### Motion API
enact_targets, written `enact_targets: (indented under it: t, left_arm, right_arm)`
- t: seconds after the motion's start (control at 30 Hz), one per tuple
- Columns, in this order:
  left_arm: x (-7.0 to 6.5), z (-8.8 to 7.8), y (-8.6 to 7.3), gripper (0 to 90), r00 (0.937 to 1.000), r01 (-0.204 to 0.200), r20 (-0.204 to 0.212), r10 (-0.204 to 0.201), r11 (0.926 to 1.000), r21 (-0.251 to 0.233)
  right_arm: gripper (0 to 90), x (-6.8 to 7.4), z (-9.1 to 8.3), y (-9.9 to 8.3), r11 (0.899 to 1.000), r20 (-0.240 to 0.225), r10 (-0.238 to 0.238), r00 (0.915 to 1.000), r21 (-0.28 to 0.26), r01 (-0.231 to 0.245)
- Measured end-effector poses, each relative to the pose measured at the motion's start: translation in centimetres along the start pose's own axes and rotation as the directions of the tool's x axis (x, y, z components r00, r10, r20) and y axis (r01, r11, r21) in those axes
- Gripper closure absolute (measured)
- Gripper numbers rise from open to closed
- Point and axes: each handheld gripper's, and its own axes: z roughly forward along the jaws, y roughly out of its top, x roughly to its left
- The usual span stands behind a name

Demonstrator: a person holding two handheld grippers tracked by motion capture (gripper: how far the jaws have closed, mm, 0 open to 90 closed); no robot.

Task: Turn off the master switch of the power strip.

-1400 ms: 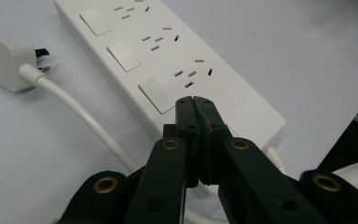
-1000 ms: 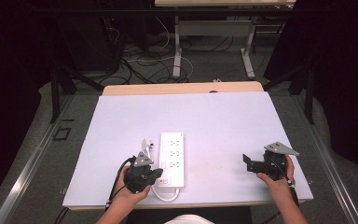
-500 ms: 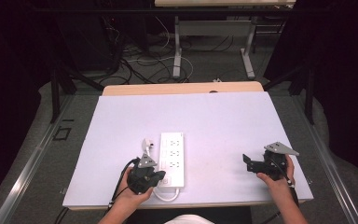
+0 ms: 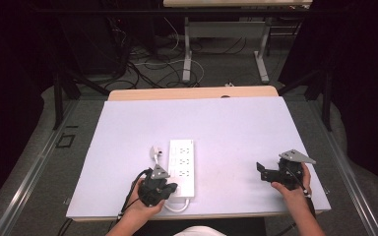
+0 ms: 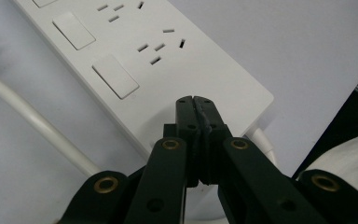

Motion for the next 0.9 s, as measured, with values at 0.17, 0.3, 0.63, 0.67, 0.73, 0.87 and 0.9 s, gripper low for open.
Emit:
enact_targets:
  t: [0.17,0.3,0.63,0.67,0.73,0.87,0.9]
  left_arm:
    - [-0.12,0.09,-0.05,90.0,0.9997,-0.021,-0.011,0.021,0.9998,0.000]
    - [-0.29,0.23,-0.07,90.0,0.9998,-0.015,-0.016,0.015,0.9999,0.001]
    - [-0.40,0.29,0.03,90.0,0.9982,-0.050,-0.032,0.051,0.9985,0.022]
    - [-0.53,0.34,0.02,90.0,0.9982,-0.049,-0.035,0.049,0.9986,0.019]
    - [-0.53,0.33,-0.01,90.0,0.9979,-0.050,-0.040,0.050,0.9987,0.014]
    - [-0.38,0.21,-0.06,90.0,0.9991,-0.031,-0.029,0.031,0.9995,0.003]
    - [-0.42,0.12,-0.09,90.0,0.9996,-0.016,-0.024,0.016,0.9998,-0.009]
  right_arm:
    - [0.5,-0.03,0.01,0.00,1.000,0.001,0.002,1.0000,-0.001,-0.002]
    - [0.5,0.01,-0.05,0.02,1.000,0.002,0.002,1.0000,0.005,-0.002]
    - [0.5,0.14,0.06,-0.03,1.000,0.002,0.010,1.0000,0.003,-0.010]
    - [0.5,0.17,0.06,-0.04,1.000,0.004,0.010,0.9999,0.003,-0.010]
    - [0.5,0.19,0.06,-0.03,1.000,-0.004,0.009,1.0000,0.005,-0.009]
    - [0.5,0.22,0.10,-0.04,1.000,0.003,0.007,1.0000,-0.002,-0.007]
    - [0.5,0.20,0.11,-0.05,1.000,0.004,0.012,0.9999,-0.004,-0.012]
